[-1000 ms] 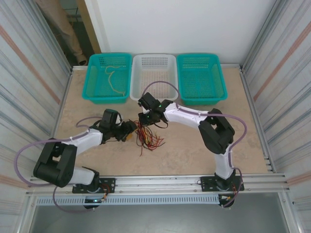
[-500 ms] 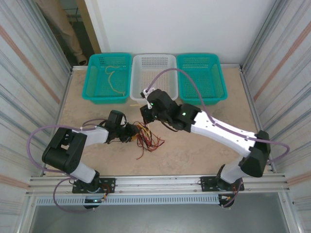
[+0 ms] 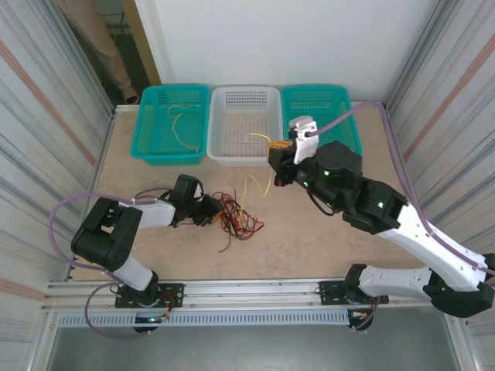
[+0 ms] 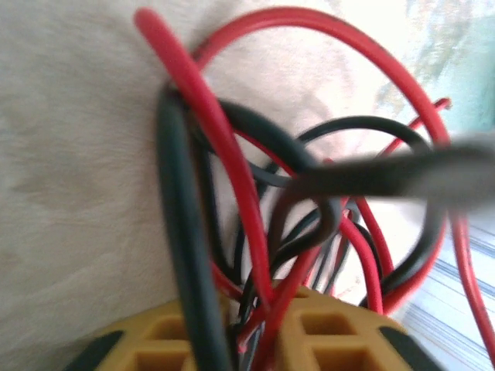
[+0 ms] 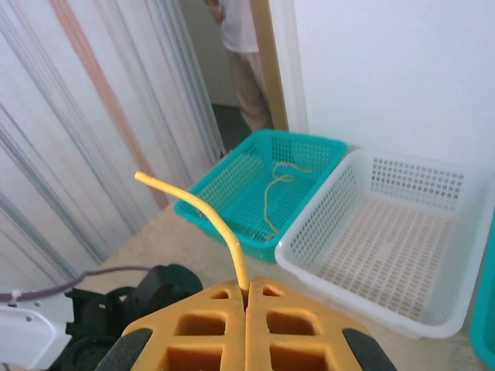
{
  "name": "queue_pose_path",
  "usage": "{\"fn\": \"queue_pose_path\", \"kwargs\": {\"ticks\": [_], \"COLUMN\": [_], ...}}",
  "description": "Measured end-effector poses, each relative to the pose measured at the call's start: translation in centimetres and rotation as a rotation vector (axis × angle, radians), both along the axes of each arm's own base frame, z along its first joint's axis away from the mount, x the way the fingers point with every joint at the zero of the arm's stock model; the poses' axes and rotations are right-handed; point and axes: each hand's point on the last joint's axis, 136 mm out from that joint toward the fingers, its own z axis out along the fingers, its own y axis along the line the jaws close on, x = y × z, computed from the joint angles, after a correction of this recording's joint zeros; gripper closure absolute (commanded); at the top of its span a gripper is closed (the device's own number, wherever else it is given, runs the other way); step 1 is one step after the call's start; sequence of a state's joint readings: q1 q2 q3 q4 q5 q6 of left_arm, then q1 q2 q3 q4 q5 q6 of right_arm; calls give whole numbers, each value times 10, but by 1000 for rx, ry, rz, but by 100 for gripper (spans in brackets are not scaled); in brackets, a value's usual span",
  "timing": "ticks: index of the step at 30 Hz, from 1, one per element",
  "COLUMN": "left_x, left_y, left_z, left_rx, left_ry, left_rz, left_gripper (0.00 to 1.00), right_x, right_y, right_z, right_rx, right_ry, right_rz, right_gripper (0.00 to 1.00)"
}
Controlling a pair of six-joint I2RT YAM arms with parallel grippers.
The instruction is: Untangle the cables
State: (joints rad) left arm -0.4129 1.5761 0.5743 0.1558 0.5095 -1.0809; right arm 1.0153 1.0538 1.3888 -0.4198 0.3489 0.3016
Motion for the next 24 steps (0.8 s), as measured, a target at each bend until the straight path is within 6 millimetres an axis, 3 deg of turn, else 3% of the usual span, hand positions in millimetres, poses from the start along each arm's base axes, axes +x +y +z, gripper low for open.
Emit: {"fn": "queue_pose_path", "kwargs": {"ticks": [4,11,17,24], "left_x": [0,17,8,-15], "left_y": [-3,-13,-18,-54], "left_z": [15,85,131,221], "left_rx": [7,-15,-68,-150], "left_ry": [-20,-193,-312,-610], "left_rz": [-19,-67,-102,-287], "left_gripper": [57,55,57,50], "right_x": [0,4,5,4], "right_y": [-16,-36,-35,-31], "right_z": [8,12,9,6], "right_rx": [29,59,64,63], "right_ry": [-26,-46,-42,-35], "right_rz": [-35,-79,-76,-59], "right_gripper": [100,100,100,100]}}
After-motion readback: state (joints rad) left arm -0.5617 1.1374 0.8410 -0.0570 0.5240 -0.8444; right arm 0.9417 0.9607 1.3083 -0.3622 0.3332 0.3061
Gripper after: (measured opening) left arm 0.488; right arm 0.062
